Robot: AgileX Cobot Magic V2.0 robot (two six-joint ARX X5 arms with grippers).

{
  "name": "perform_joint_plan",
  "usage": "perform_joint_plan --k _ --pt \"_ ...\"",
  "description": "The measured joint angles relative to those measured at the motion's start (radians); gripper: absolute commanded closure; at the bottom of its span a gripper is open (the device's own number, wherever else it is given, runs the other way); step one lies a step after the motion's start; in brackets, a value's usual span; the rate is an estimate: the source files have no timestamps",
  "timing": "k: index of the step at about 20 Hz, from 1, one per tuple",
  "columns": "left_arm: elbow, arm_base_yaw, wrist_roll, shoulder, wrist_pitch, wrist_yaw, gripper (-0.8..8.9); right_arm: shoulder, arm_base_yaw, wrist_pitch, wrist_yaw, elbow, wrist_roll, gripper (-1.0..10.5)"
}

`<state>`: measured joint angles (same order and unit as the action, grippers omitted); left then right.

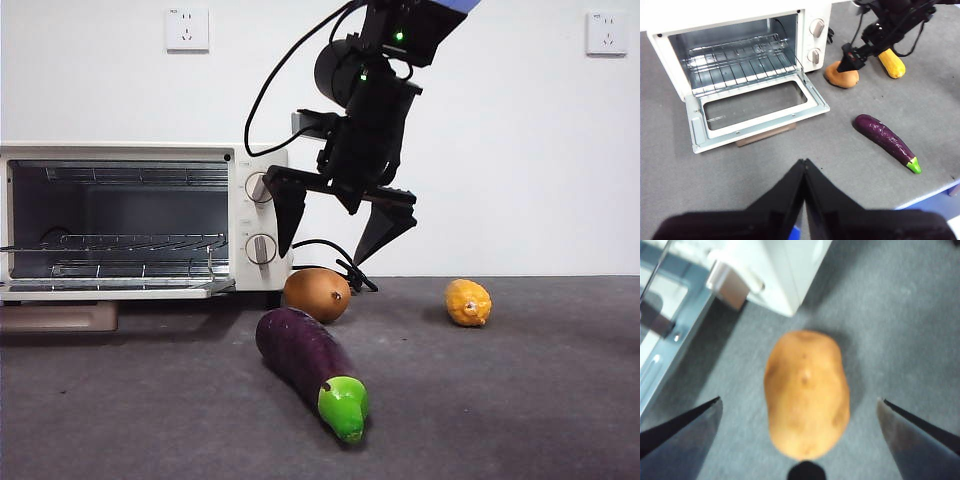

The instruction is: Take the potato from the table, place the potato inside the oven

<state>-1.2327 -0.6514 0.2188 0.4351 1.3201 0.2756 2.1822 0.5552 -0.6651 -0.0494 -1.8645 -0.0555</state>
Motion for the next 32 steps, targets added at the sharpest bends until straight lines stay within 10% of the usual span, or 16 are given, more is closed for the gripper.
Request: perform_joint_plan --k 13,21,32 --pt "0.000 0.000 0.003 0.004 0.000 0.000 8.18 0.074 0.002 0.073 0.001 0.000 -0.008 3.3" --pt "0.000 0.000 0.003 0.004 0.000 0.008 8.18 0.089 0.015 0.039 0.042 0.000 -0.038 8.3" --pt "0.000 0.000 0.003 0.005 0.000 0.009 8.18 0.091 0.017 -0.306 -0.047 -0.243 -0.070 8.2"
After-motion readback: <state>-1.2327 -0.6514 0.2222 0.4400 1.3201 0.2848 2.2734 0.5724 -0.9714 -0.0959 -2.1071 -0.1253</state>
